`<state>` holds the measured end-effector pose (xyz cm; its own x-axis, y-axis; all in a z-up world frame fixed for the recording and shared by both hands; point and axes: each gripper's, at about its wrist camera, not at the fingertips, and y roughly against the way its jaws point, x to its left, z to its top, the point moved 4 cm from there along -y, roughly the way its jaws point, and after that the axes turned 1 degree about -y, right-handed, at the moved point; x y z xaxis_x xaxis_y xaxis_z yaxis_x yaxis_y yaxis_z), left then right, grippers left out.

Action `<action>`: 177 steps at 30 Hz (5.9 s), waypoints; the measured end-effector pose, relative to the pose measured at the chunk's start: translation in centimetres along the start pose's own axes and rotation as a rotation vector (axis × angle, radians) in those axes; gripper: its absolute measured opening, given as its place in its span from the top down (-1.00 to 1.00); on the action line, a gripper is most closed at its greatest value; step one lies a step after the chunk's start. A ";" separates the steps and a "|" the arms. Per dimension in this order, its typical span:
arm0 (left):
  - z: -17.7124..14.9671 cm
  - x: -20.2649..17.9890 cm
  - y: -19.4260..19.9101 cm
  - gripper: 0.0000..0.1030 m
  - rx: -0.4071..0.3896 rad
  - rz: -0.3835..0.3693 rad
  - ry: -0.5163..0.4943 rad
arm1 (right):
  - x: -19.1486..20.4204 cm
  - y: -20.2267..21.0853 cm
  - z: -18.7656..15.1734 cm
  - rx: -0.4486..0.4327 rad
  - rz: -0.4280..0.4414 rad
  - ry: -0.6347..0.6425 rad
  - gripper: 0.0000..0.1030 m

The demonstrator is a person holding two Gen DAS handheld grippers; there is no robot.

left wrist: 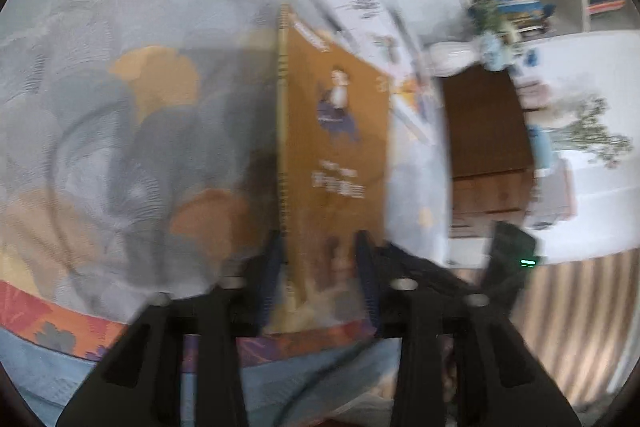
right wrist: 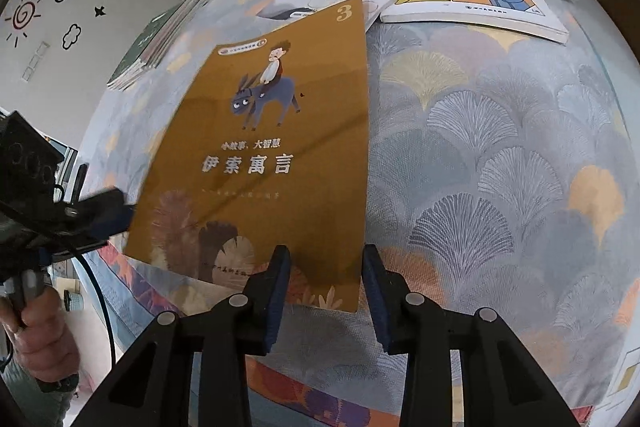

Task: Organize books

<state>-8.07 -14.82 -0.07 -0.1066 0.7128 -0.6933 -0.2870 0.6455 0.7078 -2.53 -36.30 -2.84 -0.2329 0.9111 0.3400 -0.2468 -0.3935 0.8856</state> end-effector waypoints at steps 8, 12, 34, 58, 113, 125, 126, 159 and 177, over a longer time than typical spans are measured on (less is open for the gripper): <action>-0.8 -0.2 -1.3 0.82 0.034 -0.034 0.025 | -1.4 0.6 -0.4 -0.011 0.084 -0.111 0.31; -0.4 -2.0 -2.0 0.82 0.039 -0.076 0.009 | -2.3 0.8 -0.4 0.014 0.168 -0.202 0.31; 1.9 -2.9 -0.6 0.82 0.073 -0.414 0.223 | -5.5 1.2 0.2 -0.020 0.701 -0.568 0.39; 10.5 -3.5 15.7 0.70 -0.134 -0.365 -0.066 | 14.4 10.4 8.6 -0.266 0.360 0.103 0.45; 31.3 24.0 18.3 0.66 -0.141 -0.158 0.049 | 34.0 -16.6 27.9 -0.048 0.122 0.162 0.35; 27.6 22.0 20.4 0.60 -0.139 0.073 -0.087 | 34.8 -17.5 27.7 -0.016 0.077 0.201 0.14; 27.3 21.6 20.7 0.60 -0.145 0.085 -0.099 | 34.7 -17.4 27.6 -0.005 0.076 0.191 0.13; 14.5 -9.6 7.7 0.47 -0.087 0.100 -0.467 | -1.4 10.3 13.0 -0.317 -0.090 -0.401 -0.08; 12.3 -20.1 2.4 0.31 -0.252 0.279 -0.605 | -3.7 16.3 12.2 -0.391 -0.322 -0.125 -0.24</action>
<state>5.12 -24.23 17.23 0.3184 0.9165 -0.2422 -0.5452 0.3861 0.7441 5.74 -44.57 14.19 0.0212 0.9918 0.1264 -0.6260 -0.0854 0.7751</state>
